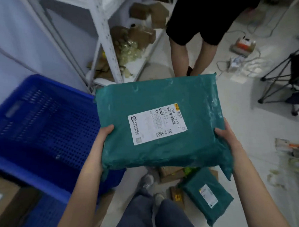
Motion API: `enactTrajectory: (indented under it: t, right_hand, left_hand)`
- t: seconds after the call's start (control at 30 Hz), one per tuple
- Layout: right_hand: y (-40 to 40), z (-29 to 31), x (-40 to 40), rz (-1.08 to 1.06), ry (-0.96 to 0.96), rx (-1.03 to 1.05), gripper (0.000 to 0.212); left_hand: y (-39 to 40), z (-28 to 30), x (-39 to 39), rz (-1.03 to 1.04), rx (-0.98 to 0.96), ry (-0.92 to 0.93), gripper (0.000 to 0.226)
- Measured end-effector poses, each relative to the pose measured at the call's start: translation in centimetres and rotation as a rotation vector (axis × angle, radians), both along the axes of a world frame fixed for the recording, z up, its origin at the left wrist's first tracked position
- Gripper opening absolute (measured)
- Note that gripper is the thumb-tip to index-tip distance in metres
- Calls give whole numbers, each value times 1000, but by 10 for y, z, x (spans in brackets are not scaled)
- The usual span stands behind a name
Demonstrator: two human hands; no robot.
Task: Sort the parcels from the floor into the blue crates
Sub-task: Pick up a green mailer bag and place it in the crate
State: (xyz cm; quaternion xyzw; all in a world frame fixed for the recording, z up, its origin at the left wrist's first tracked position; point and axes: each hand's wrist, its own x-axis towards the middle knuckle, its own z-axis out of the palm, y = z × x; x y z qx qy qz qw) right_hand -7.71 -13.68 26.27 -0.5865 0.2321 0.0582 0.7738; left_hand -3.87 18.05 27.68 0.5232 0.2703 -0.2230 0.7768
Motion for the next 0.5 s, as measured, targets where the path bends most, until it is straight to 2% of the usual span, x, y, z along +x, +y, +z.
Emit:
enactTrajectory:
  t: [0.07,0.17,0.2,0.27,0.3,0.37,0.43,0.47,0.5]
  right_hand:
    - [20,7,-4,60,-5,57,70]
    - [53,24,-4,211,9,113,72]
    - [64,29,-2,262,16,125,73]
    - [86,33,4,353,39,137,70]
    - [97,34,5,392,51,138,68]
    - [122,34,5,480,58,157,68]
    - [153,34,2,585,60,179,65]
    - [169,34,-1,635,62,184,62]
    - [186,35,-4,682,62,191,59]
  left_hand:
    - [22,15,-20,100,-18,-32,21]
    - [50,35,-58,248,-5,-87,21]
    - [58,46,-71,283,3,-124,42]
    - [80,54,-103,295,97,-190,110]
    - [91,56,-122,326,117,-241,122]
    - [109,56,-152,435,128,-246,109]
    - [122,57,-176,617,98,-160,98]
    - [128,56,-192,702,56,-143,79]
    - [134,55,-210,789,12,-160,50]
